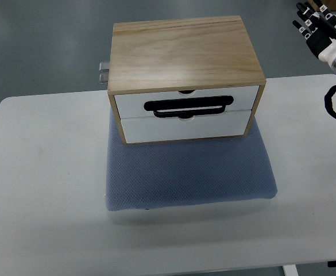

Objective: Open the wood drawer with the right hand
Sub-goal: 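Swing the right hand up and over toward the cabinet top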

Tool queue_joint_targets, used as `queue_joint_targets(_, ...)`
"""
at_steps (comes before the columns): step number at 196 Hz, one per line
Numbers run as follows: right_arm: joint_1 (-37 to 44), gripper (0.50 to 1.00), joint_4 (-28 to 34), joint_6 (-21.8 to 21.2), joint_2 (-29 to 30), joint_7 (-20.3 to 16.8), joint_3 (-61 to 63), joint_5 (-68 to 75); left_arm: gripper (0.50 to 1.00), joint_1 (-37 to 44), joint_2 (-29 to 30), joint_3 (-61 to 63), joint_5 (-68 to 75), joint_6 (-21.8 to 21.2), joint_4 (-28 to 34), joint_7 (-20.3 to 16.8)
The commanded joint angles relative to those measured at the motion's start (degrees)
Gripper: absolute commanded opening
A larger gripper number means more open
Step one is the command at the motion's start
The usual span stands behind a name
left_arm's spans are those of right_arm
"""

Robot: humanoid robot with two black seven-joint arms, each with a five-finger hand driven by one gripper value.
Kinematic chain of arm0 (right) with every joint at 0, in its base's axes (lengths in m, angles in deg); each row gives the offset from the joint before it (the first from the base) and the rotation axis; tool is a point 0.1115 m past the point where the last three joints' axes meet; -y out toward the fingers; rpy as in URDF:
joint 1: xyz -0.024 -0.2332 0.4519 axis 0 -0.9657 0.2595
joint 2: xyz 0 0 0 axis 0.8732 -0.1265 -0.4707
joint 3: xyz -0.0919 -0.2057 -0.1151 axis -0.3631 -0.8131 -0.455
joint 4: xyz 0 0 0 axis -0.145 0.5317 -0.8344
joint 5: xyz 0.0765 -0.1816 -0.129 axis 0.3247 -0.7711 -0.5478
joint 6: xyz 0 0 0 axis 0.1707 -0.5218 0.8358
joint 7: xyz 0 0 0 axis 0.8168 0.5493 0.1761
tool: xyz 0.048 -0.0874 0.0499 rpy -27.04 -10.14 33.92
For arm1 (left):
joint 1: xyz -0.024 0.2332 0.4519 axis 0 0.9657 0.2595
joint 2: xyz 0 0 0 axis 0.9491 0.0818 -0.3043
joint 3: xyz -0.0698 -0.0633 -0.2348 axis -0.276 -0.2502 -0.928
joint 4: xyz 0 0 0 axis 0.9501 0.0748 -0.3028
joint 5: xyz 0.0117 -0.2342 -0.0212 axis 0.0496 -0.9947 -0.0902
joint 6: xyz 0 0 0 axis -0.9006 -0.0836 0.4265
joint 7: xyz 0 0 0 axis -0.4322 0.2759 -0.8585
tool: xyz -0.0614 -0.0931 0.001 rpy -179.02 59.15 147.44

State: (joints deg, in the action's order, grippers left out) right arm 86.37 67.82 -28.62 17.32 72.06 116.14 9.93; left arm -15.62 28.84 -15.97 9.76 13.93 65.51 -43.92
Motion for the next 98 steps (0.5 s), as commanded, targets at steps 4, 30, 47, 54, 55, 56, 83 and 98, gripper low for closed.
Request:
queue_joint_targets(4,3.52,0.944,0.72,0.06,-3.42,0.23,-9.22,0.09,1.000,-0.03,0.00,0.00,0.01,0.00,0.00,-0.01)
queue_joint_targets(30,8.45,0.944,1.87,-0.65,-5.71,0.32,-20.91,-0.35,1.000,-0.03,0.00,0.00,0.01,0.00,0.00,-0.01)
queue_joint_targets(47,13.64,0.944,3.45,-1.09,-8.26,0.40,-30.40,-2.37,1.000,0.06,0.00,0.00,0.01,0.00,0.00,-0.01)
queue_joint_targets(54,15.74,0.944,4.42,-1.26,-9.23,0.40,-34.01,-3.77,1.000,-0.03,0.00,0.00,0.01,0.00,0.00,-0.01)
queue_joint_targets(55,16.27,0.944,4.77,-1.35,-9.49,0.40,-35.14,-4.30,1.000,-0.03,0.00,0.00,0.01,0.00,0.00,-0.01)
queue_joint_targets(56,16.27,0.944,4.77,-1.35,-9.49,0.40,-35.15,-4.30,1.000,-0.03,0.00,0.00,0.01,0.00,0.00,-0.01)
queue_joint_targets(83,26.28,0.944,10.57,-1.61,-12.74,0.49,-47.80,-12.03,1.000,-0.03,0.00,0.00,0.01,0.00,0.00,-0.01)
queue_joint_targets(98,31.82,0.944,13.29,-1.70,-14.06,0.58,-53.25,-17.13,1.000,-0.03,0.00,0.00,0.01,0.00,0.00,-0.01)
